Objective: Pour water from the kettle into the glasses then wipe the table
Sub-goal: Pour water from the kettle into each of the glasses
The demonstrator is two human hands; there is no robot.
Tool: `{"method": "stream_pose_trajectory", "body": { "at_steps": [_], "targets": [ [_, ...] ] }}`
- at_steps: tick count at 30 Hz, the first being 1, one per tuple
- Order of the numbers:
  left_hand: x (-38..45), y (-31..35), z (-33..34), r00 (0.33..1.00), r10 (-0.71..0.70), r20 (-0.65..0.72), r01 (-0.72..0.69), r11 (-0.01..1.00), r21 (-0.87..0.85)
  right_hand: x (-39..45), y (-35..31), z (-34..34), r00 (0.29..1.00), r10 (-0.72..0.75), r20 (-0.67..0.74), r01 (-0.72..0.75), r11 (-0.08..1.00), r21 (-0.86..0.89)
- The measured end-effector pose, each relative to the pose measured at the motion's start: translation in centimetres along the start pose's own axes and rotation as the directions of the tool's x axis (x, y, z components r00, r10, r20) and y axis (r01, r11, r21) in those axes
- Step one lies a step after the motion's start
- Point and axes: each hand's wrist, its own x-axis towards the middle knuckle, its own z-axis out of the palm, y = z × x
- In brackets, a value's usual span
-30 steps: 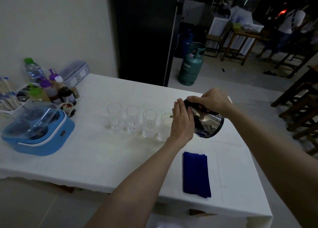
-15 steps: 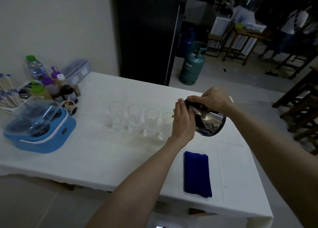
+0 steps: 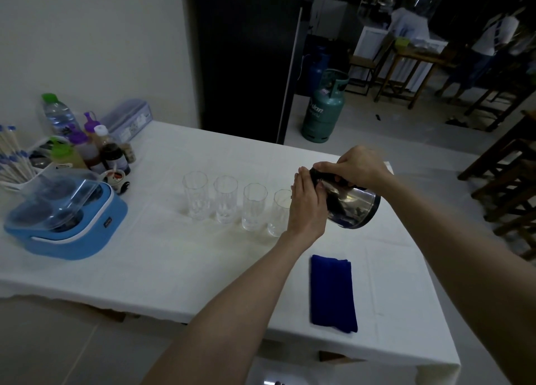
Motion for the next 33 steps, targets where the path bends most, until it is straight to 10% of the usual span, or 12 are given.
{"method": "stream_pose_trajectory", "body": {
  "at_steps": [33],
  "targets": [
    [0.2, -1.0, -0.4, 1.000, -0.029, 0.005, 0.029, 0.999, -0.033, 0.7, -1.3, 0.3, 0.999, -0.024, 0.031, 0.027, 0.995, -0.091]
  ]
}}
